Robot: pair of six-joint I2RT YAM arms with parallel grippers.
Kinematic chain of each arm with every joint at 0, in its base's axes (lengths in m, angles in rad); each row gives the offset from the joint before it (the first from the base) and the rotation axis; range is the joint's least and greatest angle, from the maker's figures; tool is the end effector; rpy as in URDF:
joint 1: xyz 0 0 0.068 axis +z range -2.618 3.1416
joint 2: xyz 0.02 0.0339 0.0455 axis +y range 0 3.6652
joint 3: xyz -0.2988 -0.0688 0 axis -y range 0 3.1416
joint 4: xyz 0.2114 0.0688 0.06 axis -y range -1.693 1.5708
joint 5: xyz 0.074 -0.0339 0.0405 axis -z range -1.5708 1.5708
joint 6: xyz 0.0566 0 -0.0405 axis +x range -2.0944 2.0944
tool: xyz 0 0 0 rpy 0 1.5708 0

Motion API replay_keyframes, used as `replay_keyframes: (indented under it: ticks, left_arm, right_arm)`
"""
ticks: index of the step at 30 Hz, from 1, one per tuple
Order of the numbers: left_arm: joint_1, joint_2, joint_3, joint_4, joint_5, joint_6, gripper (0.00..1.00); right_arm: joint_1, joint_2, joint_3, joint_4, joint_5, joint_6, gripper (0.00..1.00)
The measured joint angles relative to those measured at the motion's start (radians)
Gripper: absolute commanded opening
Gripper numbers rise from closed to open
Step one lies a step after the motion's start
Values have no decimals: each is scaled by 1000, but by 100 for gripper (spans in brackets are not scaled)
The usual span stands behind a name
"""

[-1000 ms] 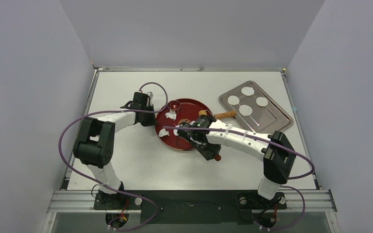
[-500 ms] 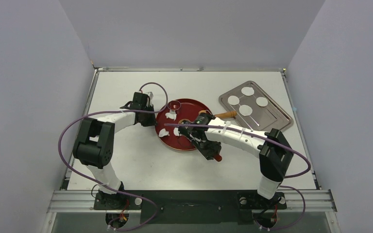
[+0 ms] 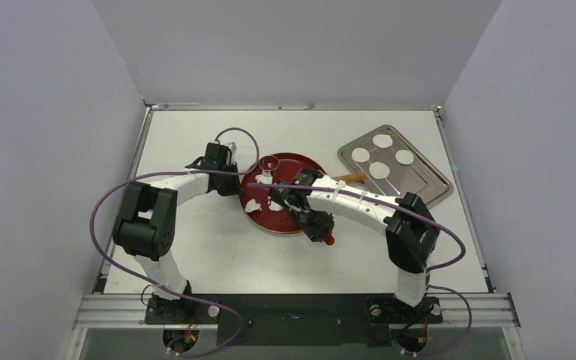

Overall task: Roll out the dumpling wrappers from the dough
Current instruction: Remove the dumpling wrapper from the work surface.

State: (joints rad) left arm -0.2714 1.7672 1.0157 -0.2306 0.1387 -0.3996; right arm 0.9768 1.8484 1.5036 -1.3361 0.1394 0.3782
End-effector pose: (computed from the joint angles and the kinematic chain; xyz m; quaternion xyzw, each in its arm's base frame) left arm 0.3312 -0.1003 0.1979 -0.0411 0.9540 -0.1579 0.2514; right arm 0.1782 0.2499 0.2566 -0.2974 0.9506 -0.0886 0.0008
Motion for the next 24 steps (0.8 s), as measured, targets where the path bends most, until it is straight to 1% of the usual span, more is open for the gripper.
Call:
replay_keyframes:
  ticks: [5,13,18,24]
  left_arm:
    - [0,0,0,-1,0,0,0]
    - [0,0,0,-5,19,1,0]
    - [-1,0,0,-8,28,8,0]
    - [-2,0,0,-8,30,13,0]
  right_arm:
    - [6,-2,-12,4,-1,0,0]
    - [24,-60,-129,34,-21,0,0]
    - [44,-94,-127,42,-59,-7,0]
    - [48,-61,-89,47,-87,-32,0]
